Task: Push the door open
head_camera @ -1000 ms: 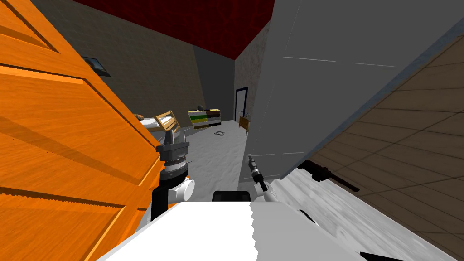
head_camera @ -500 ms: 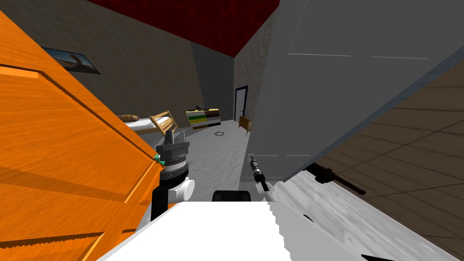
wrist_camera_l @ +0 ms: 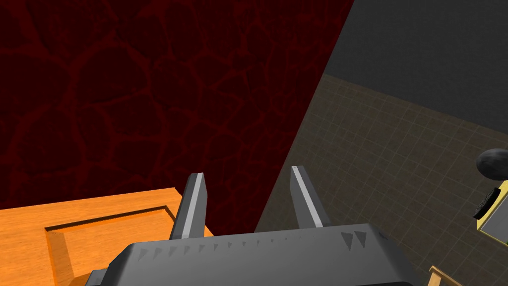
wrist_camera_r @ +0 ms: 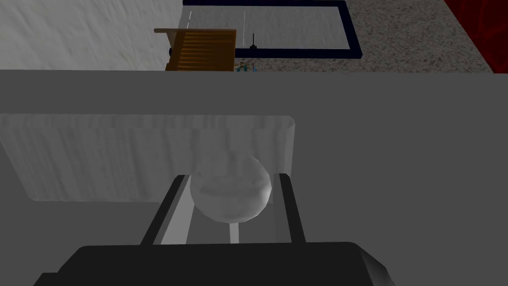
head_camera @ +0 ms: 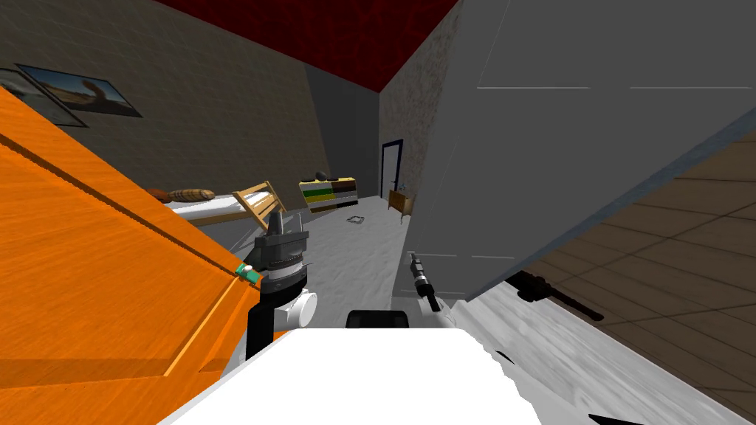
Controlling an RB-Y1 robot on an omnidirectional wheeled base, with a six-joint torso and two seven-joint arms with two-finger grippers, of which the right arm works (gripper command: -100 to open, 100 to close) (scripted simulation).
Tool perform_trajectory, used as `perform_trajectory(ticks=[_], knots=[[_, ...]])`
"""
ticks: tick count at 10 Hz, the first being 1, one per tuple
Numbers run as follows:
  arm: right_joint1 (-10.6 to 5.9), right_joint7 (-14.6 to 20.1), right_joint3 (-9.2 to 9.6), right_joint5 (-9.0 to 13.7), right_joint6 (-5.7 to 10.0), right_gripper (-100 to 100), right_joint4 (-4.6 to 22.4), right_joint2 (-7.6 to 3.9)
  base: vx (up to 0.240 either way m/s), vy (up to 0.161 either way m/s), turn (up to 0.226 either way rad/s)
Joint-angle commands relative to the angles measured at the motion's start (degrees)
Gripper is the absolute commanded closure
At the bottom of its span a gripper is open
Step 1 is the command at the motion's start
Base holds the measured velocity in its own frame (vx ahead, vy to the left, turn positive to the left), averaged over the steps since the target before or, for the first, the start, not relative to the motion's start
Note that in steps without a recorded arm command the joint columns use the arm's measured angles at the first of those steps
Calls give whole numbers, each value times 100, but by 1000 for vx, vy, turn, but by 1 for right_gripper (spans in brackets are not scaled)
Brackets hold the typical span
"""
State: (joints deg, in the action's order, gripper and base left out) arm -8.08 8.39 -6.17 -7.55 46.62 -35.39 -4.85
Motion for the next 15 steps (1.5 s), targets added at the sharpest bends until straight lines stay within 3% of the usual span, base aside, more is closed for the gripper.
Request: perform_trajectory(ticks=[1, 3, 6, 9, 11, 12, 13, 15], knots=[[-157, -43, -130, 76, 116, 100, 198, -97, 145, 63, -20], [-158, -58, -161, 98, 111, 100, 200, -100, 82, 13, -5], [-164, -150, -352, 228, 82, 100, 211, -115, 109, 49, -64], [-164, -150, -352, 228, 82, 100, 211, -115, 76, 37, -14], [-169, -224, -507, 334, 58, 100, 219, -121, 140, 63, -88], [-173, -278, -443, 289, 6, -100, 186, -27, -70, 73, -96], [-173, -278, -443, 289, 6, -100, 186, -27, -181, 30, -44], [-186, -365, -427, 274, -32, -100, 139, 91, -210, 6, -35]])
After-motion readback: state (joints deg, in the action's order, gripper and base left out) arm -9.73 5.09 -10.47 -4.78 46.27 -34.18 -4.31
